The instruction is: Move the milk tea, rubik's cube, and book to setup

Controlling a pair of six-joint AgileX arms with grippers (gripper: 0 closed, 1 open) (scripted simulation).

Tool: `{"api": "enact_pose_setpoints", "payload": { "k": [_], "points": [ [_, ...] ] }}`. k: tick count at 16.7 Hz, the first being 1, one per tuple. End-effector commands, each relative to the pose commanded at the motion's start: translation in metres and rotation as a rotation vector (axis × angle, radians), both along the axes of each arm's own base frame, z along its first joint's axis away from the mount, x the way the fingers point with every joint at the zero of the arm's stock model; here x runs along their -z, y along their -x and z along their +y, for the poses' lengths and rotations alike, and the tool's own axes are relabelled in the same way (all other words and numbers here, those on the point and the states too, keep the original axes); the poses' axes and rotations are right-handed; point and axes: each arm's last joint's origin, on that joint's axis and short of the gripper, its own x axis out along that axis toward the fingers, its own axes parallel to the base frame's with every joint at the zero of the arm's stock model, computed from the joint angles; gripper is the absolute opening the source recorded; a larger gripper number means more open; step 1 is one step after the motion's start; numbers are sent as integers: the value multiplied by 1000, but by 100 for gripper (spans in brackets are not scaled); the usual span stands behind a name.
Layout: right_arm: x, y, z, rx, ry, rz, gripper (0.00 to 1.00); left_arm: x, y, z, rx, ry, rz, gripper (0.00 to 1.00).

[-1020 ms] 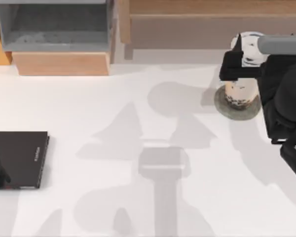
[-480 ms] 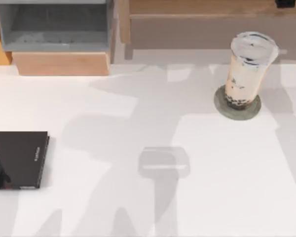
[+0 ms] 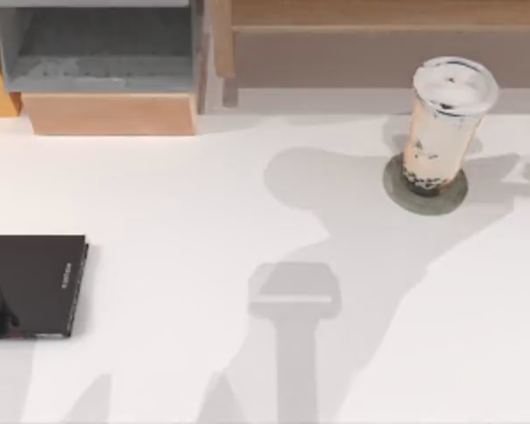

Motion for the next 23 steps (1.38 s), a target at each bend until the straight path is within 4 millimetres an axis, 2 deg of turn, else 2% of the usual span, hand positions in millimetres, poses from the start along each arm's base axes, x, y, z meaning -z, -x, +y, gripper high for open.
{"api": "enact_pose_setpoints", "payload": {
  "k": [4,8,10,16,18,23],
  "points": [
    [17,30,-43,56,-152,325,100,0,0,0,0,0,0,100],
    [32,57,-62,97,-295,524,100,0,0,0,0,0,0,100],
    [34,63,-65,106,-327,560,100,0,0,0,0,0,0,100],
    [34,63,-64,104,-325,560,100,0,0,0,0,0,0,100],
    [44,62,-65,106,-328,563,100,0,0,0,0,0,0,100],
    [83,62,-66,107,-329,563,100,0,0,0,0,0,0,100]
  ]
}}
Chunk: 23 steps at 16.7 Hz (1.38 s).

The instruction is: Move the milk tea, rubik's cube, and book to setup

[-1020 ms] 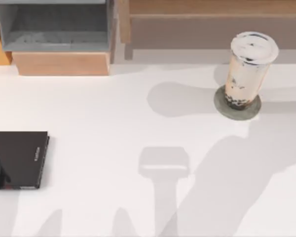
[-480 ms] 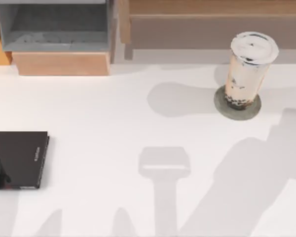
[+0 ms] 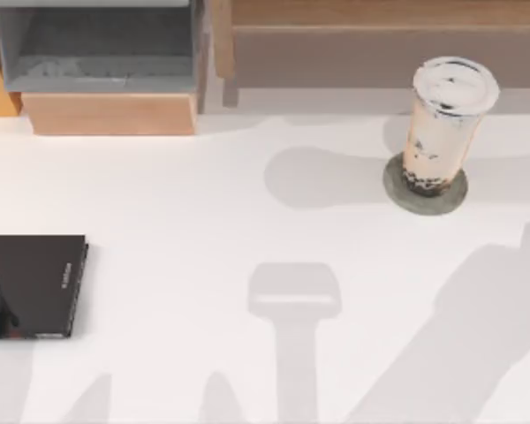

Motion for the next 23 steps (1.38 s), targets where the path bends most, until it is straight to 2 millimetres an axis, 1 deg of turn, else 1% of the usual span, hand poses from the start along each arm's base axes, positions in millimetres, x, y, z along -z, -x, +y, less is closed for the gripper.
{"api": "enact_pose_setpoints", "payload": {
  "k": [2,6,19,20,23],
  "points": [
    [10,1,0,0,0,0,100,0,0,0,0,0,0,100],
    [11,1,0,0,0,0,100,0,0,0,0,0,0,100],
    [11,1,0,0,0,0,2,0,0,0,0,0,0,100],
    [11,1,0,0,0,0,0,0,0,0,0,0,0,100],
    [11,1,0,0,0,0,0,0,0,0,0,0,0,100]
  ]
}}
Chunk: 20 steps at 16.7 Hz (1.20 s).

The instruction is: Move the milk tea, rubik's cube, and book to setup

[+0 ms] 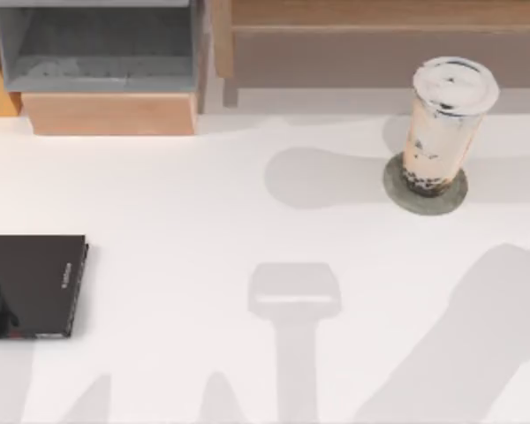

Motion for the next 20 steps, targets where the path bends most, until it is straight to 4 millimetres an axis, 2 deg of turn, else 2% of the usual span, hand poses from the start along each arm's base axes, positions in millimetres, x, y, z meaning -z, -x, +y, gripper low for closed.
{"api": "enact_pose_setpoints", "payload": {
  "k": [6,12,16,18,20],
  "points": [
    [-2,0,0,0,1,-2,0,0,0,0,0,0,0,100],
    [-30,0,0,0,1,-2,0,0,0,0,0,0,0,100],
    [-29,0,1,2,1,0,0,0,0,0,0,0,0,100],
    [-39,-2,6,12,31,-50,0,0,0,0,0,0,0,100],
    [-61,-7,19,24,93,-169,0,0,0,0,0,0,0,100]
  ]
}}
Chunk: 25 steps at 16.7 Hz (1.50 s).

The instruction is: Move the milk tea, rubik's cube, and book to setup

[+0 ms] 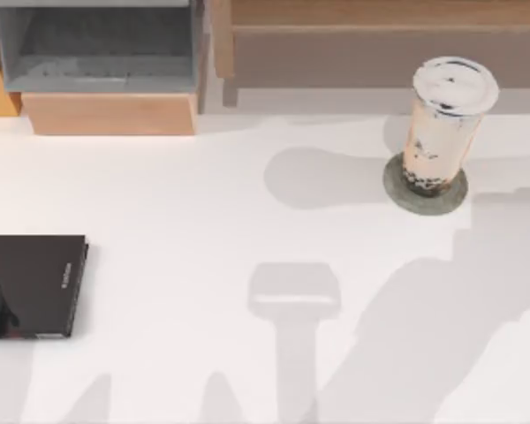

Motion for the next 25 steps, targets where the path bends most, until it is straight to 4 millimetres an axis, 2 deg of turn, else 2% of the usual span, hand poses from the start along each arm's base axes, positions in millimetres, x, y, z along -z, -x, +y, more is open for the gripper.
{"api": "enact_pose_setpoints", "payload": {
  "k": [2,5,8,10,12,14,17,23,25],
  "points": [
    [-32,-5,20,5,75,-181,0,0,0,0,0,0,0,100],
    [-93,-7,61,-6,167,-538,0,0,0,0,0,0,0,100],
    [-150,1,109,-34,190,-908,0,0,0,0,0,0,0,100],
    [-176,7,140,-59,167,-1112,0,0,0,0,0,0,0,100],
    [-190,8,169,-90,125,-1255,0,0,0,0,0,0,0,100],
    [-193,6,194,-121,83,-1342,0,0,0,0,0,0,0,100],
    [-191,2,217,-154,46,-1393,0,0,0,0,0,0,0,100],
    [-193,2,217,-154,41,-1403,0,0,0,0,0,0,0,100],
    [-205,1,215,-166,24,-1460,0,0,0,0,0,0,0,100]
  ]
}}
